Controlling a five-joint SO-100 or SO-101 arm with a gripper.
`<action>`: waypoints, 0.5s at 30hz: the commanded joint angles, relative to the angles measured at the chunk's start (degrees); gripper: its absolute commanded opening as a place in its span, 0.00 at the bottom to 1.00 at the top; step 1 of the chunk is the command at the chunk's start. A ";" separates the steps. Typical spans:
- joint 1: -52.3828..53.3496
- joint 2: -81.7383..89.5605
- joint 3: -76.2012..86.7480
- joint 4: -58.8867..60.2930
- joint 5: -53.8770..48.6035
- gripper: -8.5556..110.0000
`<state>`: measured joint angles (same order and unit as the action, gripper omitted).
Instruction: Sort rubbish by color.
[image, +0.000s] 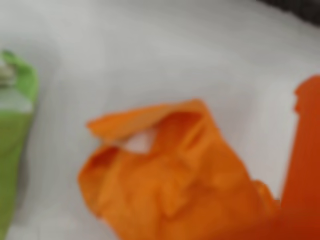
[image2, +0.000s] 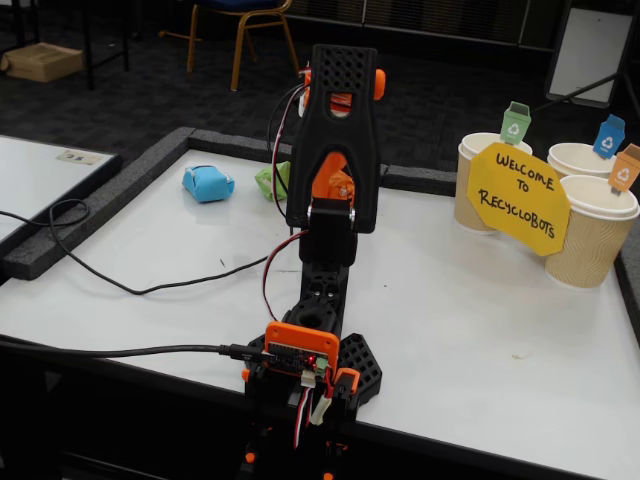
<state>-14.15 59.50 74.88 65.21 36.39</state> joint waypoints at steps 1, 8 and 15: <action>0.44 2.37 -6.15 -1.76 -0.35 0.26; 0.97 1.93 -4.92 -3.16 -0.35 0.13; 2.02 1.76 -4.22 -3.52 -0.35 0.07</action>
<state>-13.89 59.50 74.79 62.67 36.39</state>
